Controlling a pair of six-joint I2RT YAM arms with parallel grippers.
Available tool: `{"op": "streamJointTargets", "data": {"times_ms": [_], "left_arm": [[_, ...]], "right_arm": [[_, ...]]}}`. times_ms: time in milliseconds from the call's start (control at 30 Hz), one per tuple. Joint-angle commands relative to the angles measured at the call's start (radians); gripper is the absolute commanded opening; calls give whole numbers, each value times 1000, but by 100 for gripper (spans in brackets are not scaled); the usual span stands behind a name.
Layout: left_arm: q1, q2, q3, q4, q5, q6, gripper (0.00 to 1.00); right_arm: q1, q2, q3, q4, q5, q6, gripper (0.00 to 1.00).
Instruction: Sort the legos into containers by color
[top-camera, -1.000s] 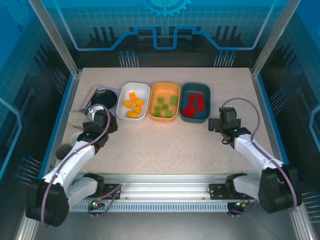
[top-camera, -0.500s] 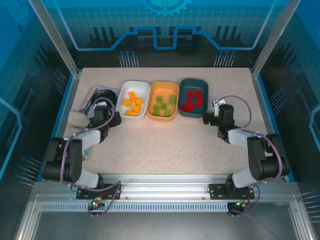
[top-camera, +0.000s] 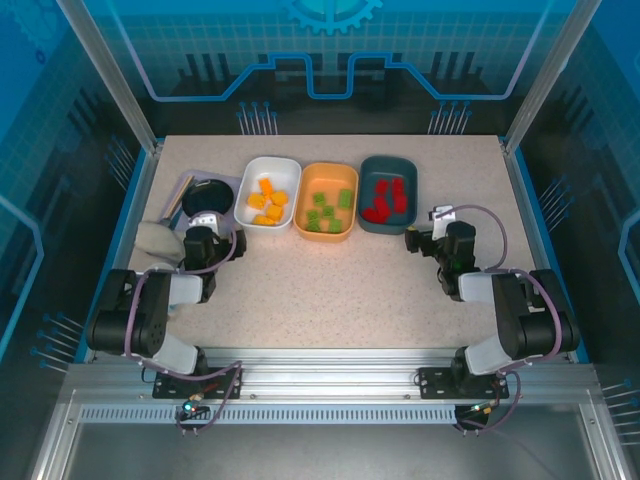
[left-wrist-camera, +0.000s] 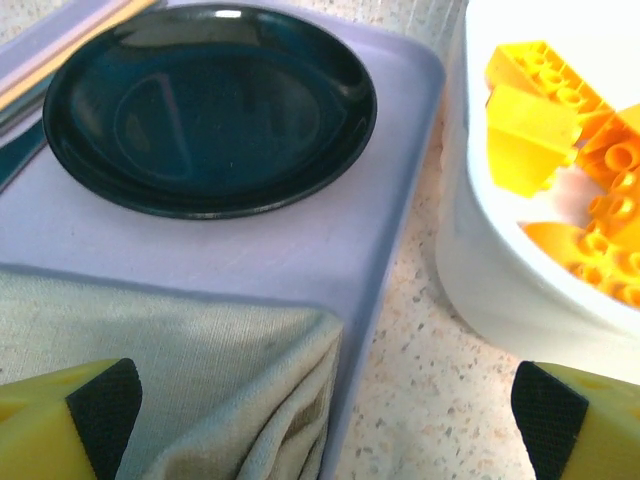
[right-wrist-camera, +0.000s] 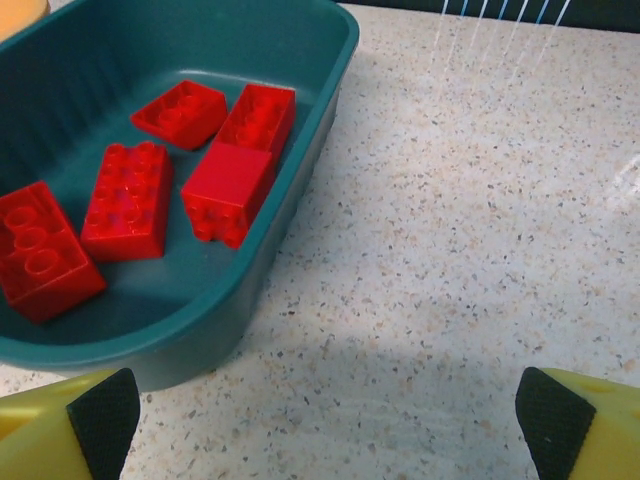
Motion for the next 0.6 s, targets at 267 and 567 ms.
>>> {"op": "streamJointTargets", "data": {"times_ms": [267,567], "left_arm": [[-10,0,12,111,-22,22,99],[-17,1,18,102,-29,26,99]], "right_arm": [[3,9,18,48,8,-14,100],[1,11,19,46,-1,-13,100]]}}
